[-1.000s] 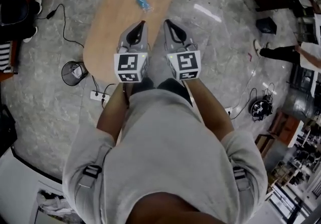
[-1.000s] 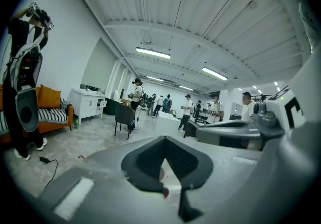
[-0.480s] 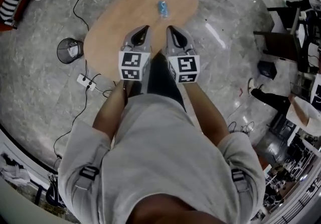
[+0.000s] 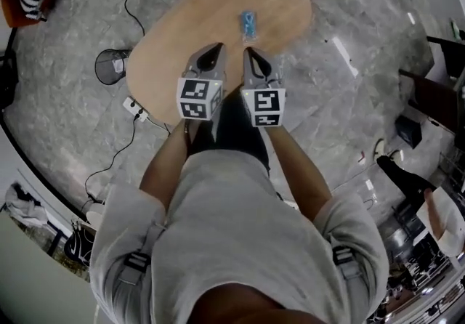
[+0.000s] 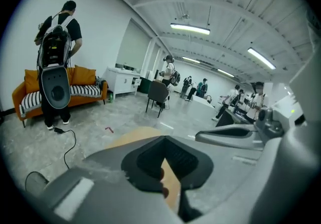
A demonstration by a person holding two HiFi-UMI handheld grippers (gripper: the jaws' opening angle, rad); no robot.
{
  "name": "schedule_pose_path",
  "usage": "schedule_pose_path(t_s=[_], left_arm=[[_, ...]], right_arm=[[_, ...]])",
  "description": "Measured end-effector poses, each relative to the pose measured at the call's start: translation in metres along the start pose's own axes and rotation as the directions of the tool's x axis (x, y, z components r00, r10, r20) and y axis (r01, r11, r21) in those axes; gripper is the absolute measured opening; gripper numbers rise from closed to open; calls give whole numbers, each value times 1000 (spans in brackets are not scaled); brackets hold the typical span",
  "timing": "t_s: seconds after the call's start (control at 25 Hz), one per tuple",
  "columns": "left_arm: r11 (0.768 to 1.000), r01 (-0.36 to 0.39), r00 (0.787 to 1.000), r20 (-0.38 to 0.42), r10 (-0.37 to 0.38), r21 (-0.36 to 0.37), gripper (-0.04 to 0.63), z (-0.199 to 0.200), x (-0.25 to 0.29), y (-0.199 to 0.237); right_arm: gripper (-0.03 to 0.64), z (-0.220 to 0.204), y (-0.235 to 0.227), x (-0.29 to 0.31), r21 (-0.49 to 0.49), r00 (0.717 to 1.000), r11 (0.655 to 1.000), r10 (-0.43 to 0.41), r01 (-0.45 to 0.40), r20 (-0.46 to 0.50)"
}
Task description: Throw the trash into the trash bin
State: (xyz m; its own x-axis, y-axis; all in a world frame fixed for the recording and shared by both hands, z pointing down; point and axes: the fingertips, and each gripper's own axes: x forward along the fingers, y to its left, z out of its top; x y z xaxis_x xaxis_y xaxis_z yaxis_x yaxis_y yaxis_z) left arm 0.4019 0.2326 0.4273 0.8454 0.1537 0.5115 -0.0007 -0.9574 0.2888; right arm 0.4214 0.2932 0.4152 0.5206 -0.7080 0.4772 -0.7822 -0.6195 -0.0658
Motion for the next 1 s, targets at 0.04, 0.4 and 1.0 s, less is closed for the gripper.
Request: schedule_pose_path(t_s=[0.04, 0.4, 1.0], left_arm=[[1000, -6, 1000, -11, 6, -4, 15, -3, 12, -1], [998, -42, 997, -73, 39, -46, 15, -44, 95, 9], [995, -44, 988, -153, 29, -93, 15, -149, 191, 61]], right_arm=[[8, -6, -7, 10, 2, 1000, 1000, 10, -10, -6], [8, -67, -75, 78, 12, 997, 1000, 1, 0, -78], [8, -177, -95, 166, 10, 966, 999, 48, -47, -255]])
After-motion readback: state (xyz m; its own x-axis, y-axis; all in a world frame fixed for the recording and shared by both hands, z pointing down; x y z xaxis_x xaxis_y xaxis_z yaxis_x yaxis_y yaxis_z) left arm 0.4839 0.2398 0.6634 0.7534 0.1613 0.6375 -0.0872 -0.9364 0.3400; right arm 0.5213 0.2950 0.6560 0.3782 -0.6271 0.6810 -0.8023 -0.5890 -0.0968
